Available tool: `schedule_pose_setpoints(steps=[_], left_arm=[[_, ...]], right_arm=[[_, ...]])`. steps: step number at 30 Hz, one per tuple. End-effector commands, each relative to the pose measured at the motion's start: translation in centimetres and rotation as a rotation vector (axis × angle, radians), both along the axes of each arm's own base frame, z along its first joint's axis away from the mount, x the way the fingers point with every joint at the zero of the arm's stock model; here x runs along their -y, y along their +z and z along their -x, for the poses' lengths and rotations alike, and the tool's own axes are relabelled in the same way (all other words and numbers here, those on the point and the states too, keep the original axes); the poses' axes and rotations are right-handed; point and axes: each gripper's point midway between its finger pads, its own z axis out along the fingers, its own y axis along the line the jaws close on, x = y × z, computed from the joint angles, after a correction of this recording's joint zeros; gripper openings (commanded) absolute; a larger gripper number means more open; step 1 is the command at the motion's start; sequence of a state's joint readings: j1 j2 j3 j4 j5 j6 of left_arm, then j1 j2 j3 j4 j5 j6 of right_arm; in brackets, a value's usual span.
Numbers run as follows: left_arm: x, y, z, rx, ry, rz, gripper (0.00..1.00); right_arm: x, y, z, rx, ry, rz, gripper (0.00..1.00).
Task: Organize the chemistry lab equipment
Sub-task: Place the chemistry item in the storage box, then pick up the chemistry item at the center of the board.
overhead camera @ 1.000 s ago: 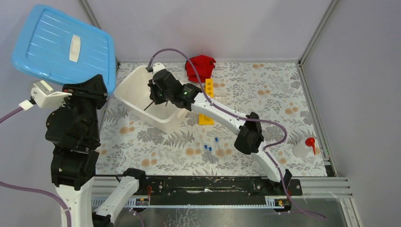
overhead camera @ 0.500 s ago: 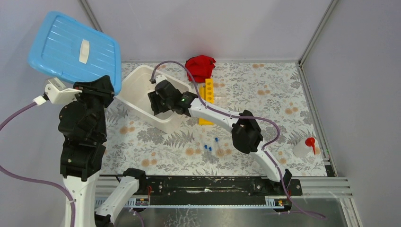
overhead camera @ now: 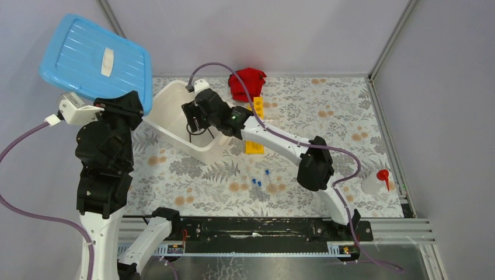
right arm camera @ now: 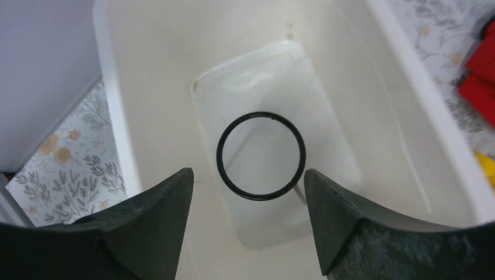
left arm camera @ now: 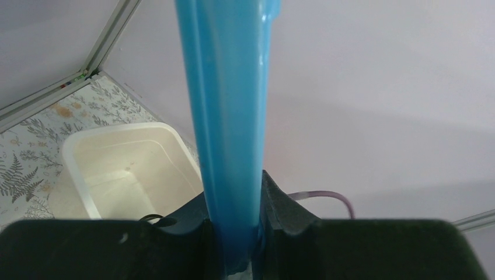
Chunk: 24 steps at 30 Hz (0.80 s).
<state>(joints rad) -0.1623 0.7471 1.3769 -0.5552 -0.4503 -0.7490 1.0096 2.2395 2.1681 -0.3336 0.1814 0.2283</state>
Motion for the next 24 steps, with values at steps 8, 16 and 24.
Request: schedule_pose_setpoints(steps=[8, 16, 24], left_arm=[[0.3, 2.8, -0.2, 0.102, -0.015, -0.011, 0.0], [0.8, 2.3, -0.8, 0.097, -0.041, -0.035, 0.0], [2.0, 2.1, -1.4, 0.098, -0.1, -0.022, 0.0]], right_arm=[[7.3, 16.9, 1.8, 0.326, -0.067, -0.235, 0.98], [15.5, 22.5, 3.0, 0.556, -0.191, -0.327, 0.99], [28.9, 17.2, 0.4, 0.487, -0.879, 0.051, 1.0]])
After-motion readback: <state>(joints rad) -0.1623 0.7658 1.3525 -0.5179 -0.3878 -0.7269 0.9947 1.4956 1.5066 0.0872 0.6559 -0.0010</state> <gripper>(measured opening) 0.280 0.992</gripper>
